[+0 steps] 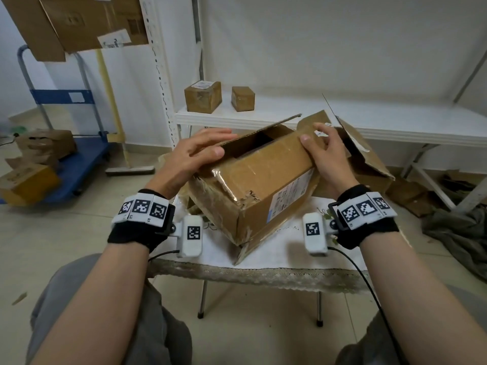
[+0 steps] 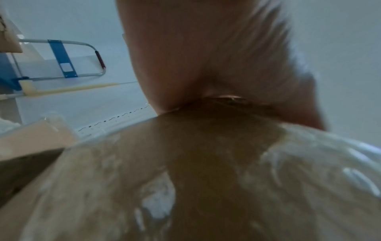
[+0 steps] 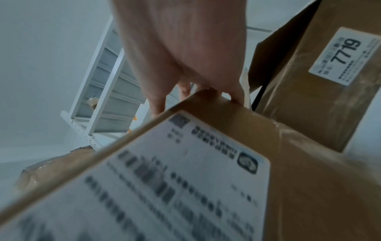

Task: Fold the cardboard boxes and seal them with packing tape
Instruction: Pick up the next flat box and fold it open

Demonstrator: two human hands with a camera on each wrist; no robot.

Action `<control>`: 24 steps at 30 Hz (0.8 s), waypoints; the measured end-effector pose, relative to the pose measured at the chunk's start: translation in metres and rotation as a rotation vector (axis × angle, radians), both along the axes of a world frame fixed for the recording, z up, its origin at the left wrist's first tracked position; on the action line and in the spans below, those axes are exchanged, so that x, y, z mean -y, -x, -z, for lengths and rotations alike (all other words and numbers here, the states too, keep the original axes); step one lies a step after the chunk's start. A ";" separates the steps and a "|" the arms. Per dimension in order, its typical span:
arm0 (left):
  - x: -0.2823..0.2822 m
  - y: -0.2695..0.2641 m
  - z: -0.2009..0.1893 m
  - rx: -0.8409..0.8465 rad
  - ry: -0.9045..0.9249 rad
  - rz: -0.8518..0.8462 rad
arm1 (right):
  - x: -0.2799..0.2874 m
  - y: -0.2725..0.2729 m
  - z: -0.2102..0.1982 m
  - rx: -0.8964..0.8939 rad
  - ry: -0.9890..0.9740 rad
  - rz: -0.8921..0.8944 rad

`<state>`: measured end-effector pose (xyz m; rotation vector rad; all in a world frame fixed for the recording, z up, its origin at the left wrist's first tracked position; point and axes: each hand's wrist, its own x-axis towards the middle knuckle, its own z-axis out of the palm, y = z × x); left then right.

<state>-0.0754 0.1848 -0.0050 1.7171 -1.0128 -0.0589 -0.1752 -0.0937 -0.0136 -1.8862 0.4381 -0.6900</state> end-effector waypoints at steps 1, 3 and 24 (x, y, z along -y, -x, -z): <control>-0.001 -0.001 -0.001 0.024 -0.023 0.012 | -0.002 0.000 0.001 0.005 -0.006 0.006; 0.001 -0.004 -0.003 0.073 -0.116 0.009 | -0.005 -0.002 0.004 0.012 -0.012 0.020; 0.040 0.025 -0.034 0.263 -1.102 -0.152 | -0.012 -0.010 0.011 0.047 -0.362 0.071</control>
